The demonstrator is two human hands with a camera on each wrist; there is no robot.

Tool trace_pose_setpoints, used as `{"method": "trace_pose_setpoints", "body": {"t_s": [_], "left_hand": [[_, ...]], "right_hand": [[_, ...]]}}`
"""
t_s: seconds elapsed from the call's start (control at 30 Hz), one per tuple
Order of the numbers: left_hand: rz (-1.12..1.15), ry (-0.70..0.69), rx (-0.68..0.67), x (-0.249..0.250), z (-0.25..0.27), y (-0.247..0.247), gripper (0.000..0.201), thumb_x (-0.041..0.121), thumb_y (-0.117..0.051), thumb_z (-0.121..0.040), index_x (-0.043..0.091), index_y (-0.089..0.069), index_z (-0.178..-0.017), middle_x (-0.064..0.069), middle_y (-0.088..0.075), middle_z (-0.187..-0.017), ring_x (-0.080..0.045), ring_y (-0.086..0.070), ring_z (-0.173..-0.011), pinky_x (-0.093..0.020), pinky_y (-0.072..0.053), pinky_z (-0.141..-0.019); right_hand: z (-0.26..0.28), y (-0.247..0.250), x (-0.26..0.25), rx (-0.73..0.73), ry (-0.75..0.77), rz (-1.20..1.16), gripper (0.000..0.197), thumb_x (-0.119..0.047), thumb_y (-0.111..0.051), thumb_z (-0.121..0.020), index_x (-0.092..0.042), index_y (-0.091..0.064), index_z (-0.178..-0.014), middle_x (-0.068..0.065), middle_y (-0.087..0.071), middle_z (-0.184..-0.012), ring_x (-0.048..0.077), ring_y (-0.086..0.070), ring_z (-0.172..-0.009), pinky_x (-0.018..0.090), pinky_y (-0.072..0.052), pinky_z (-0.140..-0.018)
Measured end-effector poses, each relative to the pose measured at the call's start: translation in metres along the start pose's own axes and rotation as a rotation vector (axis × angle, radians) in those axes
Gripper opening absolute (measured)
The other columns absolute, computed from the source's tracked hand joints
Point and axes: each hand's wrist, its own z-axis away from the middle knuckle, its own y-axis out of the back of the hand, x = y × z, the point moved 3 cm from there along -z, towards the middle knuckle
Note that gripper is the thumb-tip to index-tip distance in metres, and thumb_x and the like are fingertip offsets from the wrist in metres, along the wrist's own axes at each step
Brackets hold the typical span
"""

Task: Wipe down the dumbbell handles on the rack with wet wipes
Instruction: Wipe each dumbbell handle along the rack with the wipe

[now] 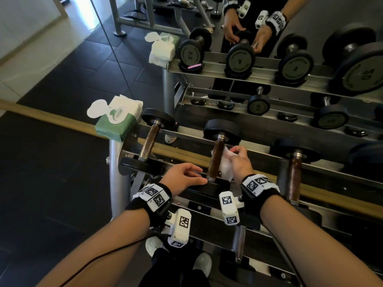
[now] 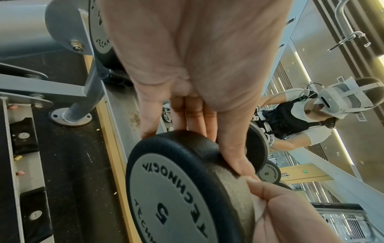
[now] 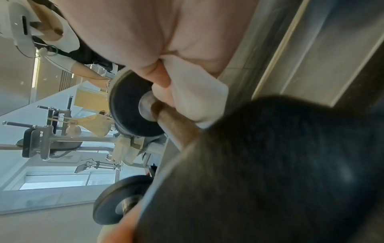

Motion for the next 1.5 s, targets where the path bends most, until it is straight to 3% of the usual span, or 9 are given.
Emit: {"method": "trace_pose_setpoints", "body": {"t_s": [0.2,0.5,0.6,0.83,1.0,1.13,1.33,1.43,1.5], "left_hand": [[-0.003,-0.002,-0.001,-0.002,-0.003,0.000,0.033,0.032,-0.082,-0.077,0.035,-0.066,-0.106,0.020,-0.074,-0.092,0.008,-0.068,-0.084,-0.019,-0.047,-0.076],[-0.009,-0.025,-0.001,-0.004,-0.001,-0.001,0.033,0.036,-0.081,-0.078,0.036,-0.066,-0.107,0.020,-0.073,-0.095,0.007,-0.068,-0.088,-0.020,-0.047,-0.078],[-0.004,-0.026,0.009,-0.005,-0.001,-0.001,0.032,0.036,-0.080,-0.078,0.037,-0.066,-0.106,0.020,-0.073,-0.096,0.007,-0.068,-0.089,-0.021,-0.048,-0.080],[-0.014,-0.029,0.031,-0.008,-0.001,-0.003,0.032,0.037,-0.080,-0.078,0.038,-0.065,-0.107,0.023,-0.073,-0.096,0.010,-0.066,-0.090,-0.018,-0.046,-0.079],[-0.007,-0.032,0.019,-0.006,-0.001,-0.002,0.031,0.036,-0.079,-0.079,0.037,-0.065,-0.107,0.023,-0.072,-0.096,0.010,-0.066,-0.089,-0.016,-0.045,-0.076],[-0.012,-0.035,0.017,-0.007,0.000,-0.002,0.032,0.038,-0.079,-0.079,0.038,-0.065,-0.107,0.023,-0.072,-0.097,0.009,-0.067,-0.090,-0.018,-0.047,-0.079],[-0.002,-0.015,0.023,-0.004,0.000,-0.001,0.033,0.038,-0.081,-0.077,0.039,-0.065,-0.105,0.021,-0.074,-0.096,0.007,-0.068,-0.089,-0.023,-0.049,-0.082],[0.014,-0.015,0.034,-0.003,0.001,-0.003,0.033,0.036,-0.081,-0.077,0.037,-0.066,-0.106,0.021,-0.074,-0.096,0.007,-0.068,-0.089,-0.022,-0.049,-0.081],[0.033,-0.017,0.038,-0.002,0.004,-0.003,0.034,0.033,-0.081,-0.078,0.033,-0.066,-0.108,0.020,-0.074,-0.095,0.006,-0.068,-0.088,-0.019,-0.049,-0.078]], "right_hand": [[0.016,-0.001,0.029,-0.101,-0.031,0.085,0.010,-0.030,-0.049,-0.098,-0.035,-0.043,-0.093,0.012,-0.059,-0.102,0.031,-0.059,-0.086,0.043,-0.050,-0.069],[0.007,0.029,0.001,0.068,0.124,0.099,0.012,-0.017,-0.047,-0.098,-0.028,-0.046,-0.103,0.002,-0.053,-0.089,0.019,-0.054,-0.074,0.029,-0.043,-0.055],[0.009,0.010,-0.008,-0.033,0.225,0.133,0.017,-0.034,-0.047,-0.102,-0.032,-0.046,-0.119,-0.006,-0.054,-0.092,0.011,-0.055,-0.078,0.027,-0.042,-0.059],[0.038,-0.012,0.027,-0.159,0.279,0.159,0.035,-0.019,-0.037,-0.105,-0.045,-0.047,-0.126,-0.027,-0.049,-0.106,-0.011,-0.052,-0.093,0.012,-0.037,-0.073],[0.038,0.003,0.028,-0.218,0.127,0.021,0.036,-0.007,-0.039,-0.100,-0.026,-0.069,-0.107,0.004,-0.065,-0.119,0.016,-0.063,-0.109,0.040,-0.052,-0.096],[0.020,0.019,-0.003,-0.046,0.195,0.062,0.029,-0.014,-0.043,-0.099,-0.030,-0.068,-0.102,0.006,-0.062,-0.111,0.027,-0.064,-0.097,0.051,-0.058,-0.083],[0.016,-0.012,0.012,-0.239,0.453,0.390,0.040,-0.012,-0.039,-0.103,-0.030,-0.053,-0.137,-0.006,-0.049,-0.142,0.004,-0.043,-0.129,0.010,-0.033,-0.101],[0.022,-0.015,0.027,-0.294,0.531,0.533,0.047,0.000,-0.037,-0.101,-0.024,-0.054,-0.138,-0.005,-0.033,-0.158,0.008,-0.025,-0.146,0.026,-0.020,-0.120],[0.029,-0.007,0.031,-0.282,0.503,0.493,0.043,-0.008,-0.039,-0.102,-0.038,-0.057,-0.126,-0.008,-0.044,-0.151,0.006,-0.038,-0.138,0.033,-0.029,-0.117]]}}
